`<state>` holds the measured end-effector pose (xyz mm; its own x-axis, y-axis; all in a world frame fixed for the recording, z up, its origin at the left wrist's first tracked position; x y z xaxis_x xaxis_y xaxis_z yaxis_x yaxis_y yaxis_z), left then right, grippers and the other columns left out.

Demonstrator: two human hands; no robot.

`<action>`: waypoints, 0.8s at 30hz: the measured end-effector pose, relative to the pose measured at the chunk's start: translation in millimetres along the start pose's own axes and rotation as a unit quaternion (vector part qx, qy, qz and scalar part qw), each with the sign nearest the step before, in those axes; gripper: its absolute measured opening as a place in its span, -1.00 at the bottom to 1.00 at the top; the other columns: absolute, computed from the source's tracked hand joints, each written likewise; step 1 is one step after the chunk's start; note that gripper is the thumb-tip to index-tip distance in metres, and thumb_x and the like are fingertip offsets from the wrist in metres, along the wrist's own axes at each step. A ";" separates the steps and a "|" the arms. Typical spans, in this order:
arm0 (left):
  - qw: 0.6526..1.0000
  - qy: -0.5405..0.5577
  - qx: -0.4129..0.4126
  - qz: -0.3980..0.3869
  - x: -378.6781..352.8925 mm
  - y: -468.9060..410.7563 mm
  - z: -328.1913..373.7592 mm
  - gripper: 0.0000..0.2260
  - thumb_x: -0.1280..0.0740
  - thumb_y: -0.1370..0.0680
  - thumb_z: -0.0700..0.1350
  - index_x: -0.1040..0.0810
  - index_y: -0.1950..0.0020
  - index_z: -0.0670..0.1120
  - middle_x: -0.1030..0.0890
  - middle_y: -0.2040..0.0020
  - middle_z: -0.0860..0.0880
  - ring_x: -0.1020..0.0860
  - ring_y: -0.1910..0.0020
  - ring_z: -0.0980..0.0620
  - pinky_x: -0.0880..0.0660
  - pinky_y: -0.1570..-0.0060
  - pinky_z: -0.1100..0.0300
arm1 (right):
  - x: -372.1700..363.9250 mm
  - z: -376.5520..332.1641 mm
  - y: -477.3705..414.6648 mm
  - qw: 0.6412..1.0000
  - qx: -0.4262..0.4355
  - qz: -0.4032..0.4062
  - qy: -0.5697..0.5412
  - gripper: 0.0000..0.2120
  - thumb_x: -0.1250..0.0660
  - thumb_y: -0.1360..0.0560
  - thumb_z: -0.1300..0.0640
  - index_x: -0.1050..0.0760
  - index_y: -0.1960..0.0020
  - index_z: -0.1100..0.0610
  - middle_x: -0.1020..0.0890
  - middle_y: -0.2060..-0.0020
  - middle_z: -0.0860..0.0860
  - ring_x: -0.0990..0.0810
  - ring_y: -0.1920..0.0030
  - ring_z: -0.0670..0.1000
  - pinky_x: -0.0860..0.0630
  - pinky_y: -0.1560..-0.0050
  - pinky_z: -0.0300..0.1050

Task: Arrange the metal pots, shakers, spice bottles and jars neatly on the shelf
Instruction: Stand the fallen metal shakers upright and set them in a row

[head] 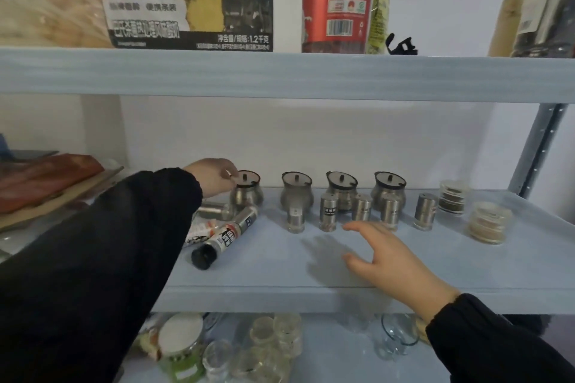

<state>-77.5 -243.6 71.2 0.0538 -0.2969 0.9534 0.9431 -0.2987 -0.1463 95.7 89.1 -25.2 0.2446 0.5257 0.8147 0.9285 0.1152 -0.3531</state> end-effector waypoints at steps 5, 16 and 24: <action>0.998 -0.055 -0.001 -0.042 -22.1 17.2 -11.9 -0.78 -0.33 -0.51 0.02 -0.57 -0.14 0.12 -0.59 -0.07 0.07 -0.50 0.00 0.07 -0.37 0.04 0.23 | -19.3 -14.3 -10.5 0.999 0.025 -0.025 0.009 -0.45 -0.28 -0.46 -0.22 -0.31 -0.42 -0.19 -0.39 -0.38 -0.20 -0.34 -0.33 -0.25 -0.24 -0.27 -0.35; 0.993 -0.109 -0.022 -0.032 -56.9 5.9 -1.0 -0.77 -0.32 -0.48 0.16 -0.51 -0.03 0.07 -0.56 0.13 0.08 -0.52 0.13 -0.01 -0.35 0.17 0.17 | -28.5 -27.6 -26.2 0.999 0.048 -0.017 0.005 -0.52 -0.33 -0.47 -0.14 -0.37 -0.37 -0.17 -0.43 -0.30 -0.22 -0.35 -0.26 -0.30 -0.22 -0.24 -0.47; 0.994 -0.100 0.010 -0.050 -81.2 -8.1 6.3 -0.72 -0.42 -0.37 0.03 -0.37 0.07 0.02 -0.52 0.18 0.01 -0.50 0.21 -0.05 -0.37 0.26 0.15 | -22.7 -14.6 -16.1 0.999 0.034 -0.026 0.011 -0.48 -0.29 -0.48 -0.20 -0.33 -0.41 -0.19 -0.37 -0.37 -0.26 -0.32 -0.33 -0.29 -0.17 -0.28 -0.43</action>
<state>-87.4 -211.4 -3.4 0.0212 -0.0795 0.9966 0.9535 -0.2982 -0.0441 79.4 63.0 -31.3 0.2029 0.4988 0.8426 0.9195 0.1988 -0.3391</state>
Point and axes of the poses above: each hand's wrist, its own y-axis away from the middle knuckle, its own x-axis out of the back of the hand, z = x × y, the point moved 1 cm from there along -y, towards the middle knuckle
